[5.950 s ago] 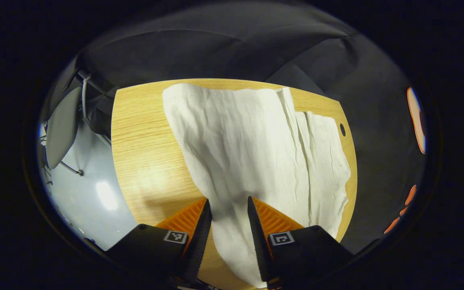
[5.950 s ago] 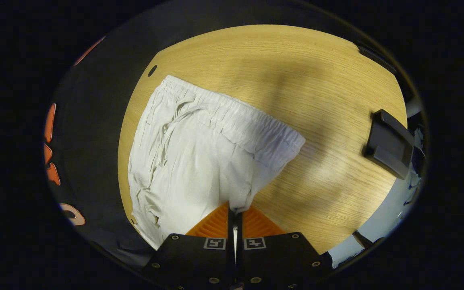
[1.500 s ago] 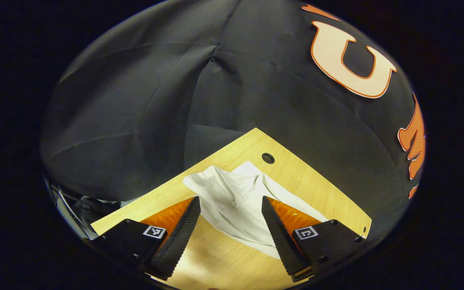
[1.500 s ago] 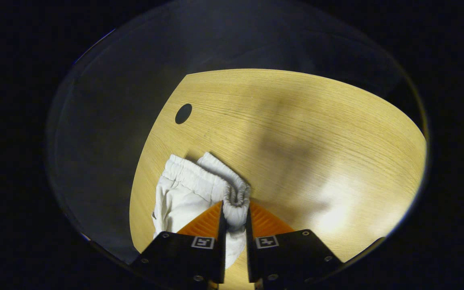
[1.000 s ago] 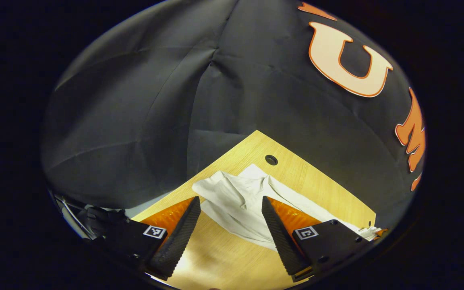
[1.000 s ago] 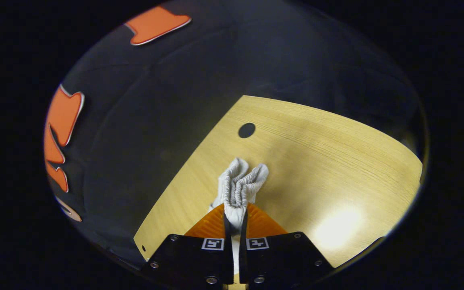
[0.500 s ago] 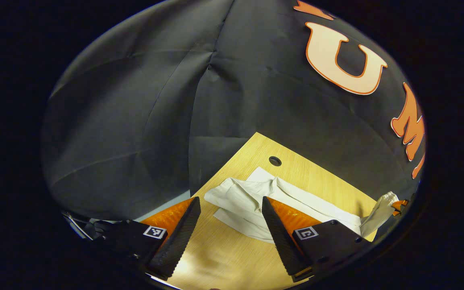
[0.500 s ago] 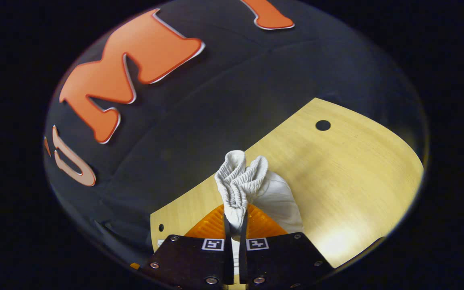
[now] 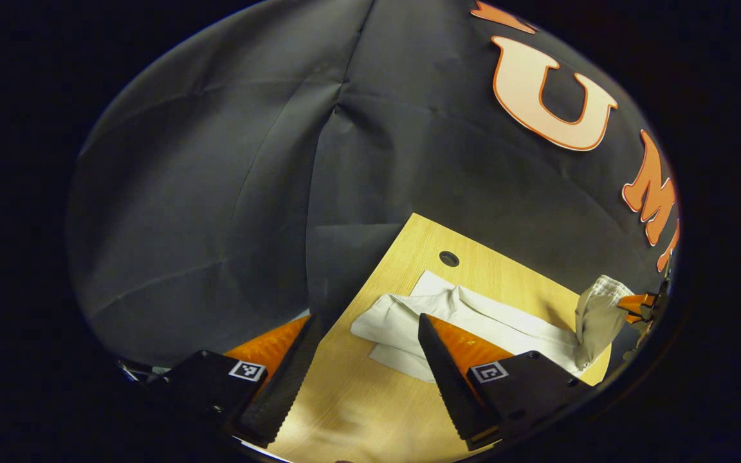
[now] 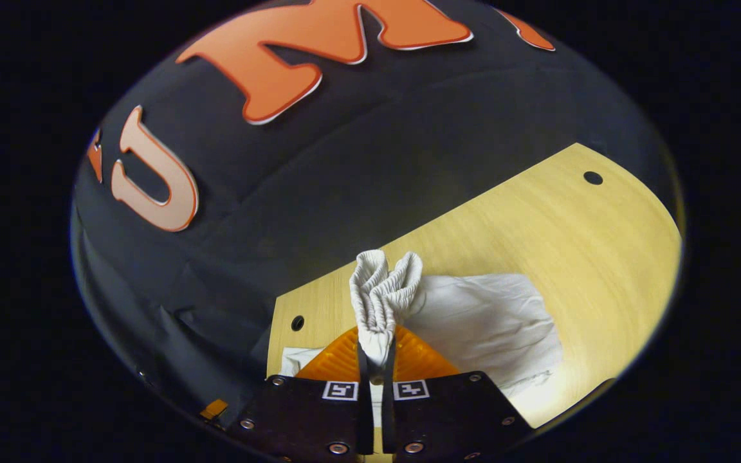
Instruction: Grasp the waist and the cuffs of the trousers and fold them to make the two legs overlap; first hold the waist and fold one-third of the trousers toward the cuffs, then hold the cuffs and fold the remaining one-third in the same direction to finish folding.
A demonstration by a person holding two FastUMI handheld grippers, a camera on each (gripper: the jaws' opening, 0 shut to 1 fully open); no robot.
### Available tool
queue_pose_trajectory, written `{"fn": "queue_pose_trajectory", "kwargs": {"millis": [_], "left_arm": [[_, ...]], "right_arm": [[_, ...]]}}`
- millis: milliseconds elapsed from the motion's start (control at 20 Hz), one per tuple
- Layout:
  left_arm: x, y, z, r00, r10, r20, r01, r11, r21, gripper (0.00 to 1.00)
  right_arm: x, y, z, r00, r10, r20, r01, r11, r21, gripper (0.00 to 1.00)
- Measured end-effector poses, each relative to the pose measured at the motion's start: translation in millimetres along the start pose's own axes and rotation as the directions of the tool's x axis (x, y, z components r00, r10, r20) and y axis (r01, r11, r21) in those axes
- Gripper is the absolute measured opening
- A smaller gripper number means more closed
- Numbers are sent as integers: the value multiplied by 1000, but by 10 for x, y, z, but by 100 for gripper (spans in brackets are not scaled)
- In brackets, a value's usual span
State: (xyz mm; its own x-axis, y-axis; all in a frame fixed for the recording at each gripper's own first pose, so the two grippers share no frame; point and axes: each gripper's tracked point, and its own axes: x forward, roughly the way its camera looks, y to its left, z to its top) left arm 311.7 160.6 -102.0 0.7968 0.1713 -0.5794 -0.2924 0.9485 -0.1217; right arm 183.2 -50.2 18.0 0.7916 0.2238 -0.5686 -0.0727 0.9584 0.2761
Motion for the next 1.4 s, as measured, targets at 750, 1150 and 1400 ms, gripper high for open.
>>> {"fn": "queue_pose_trajectory", "kwargs": {"millis": [750,1150,1400], "left_arm": [[15,2,-93,999,-24,-39,21,998,-67,100],[100,-211,-367,986,-129,-102,98,959,-267,100],[250,-458,-740,940,-283,-189,138,825,-548,100]], "right_arm": [[-146,2,171,981,-2,-195,-17,995,-97,25],[-256,-3,268,985,48,-167,-61,996,-72,98],[-427,-130,304,987,43,-157,-56,996,-76,98]]}}
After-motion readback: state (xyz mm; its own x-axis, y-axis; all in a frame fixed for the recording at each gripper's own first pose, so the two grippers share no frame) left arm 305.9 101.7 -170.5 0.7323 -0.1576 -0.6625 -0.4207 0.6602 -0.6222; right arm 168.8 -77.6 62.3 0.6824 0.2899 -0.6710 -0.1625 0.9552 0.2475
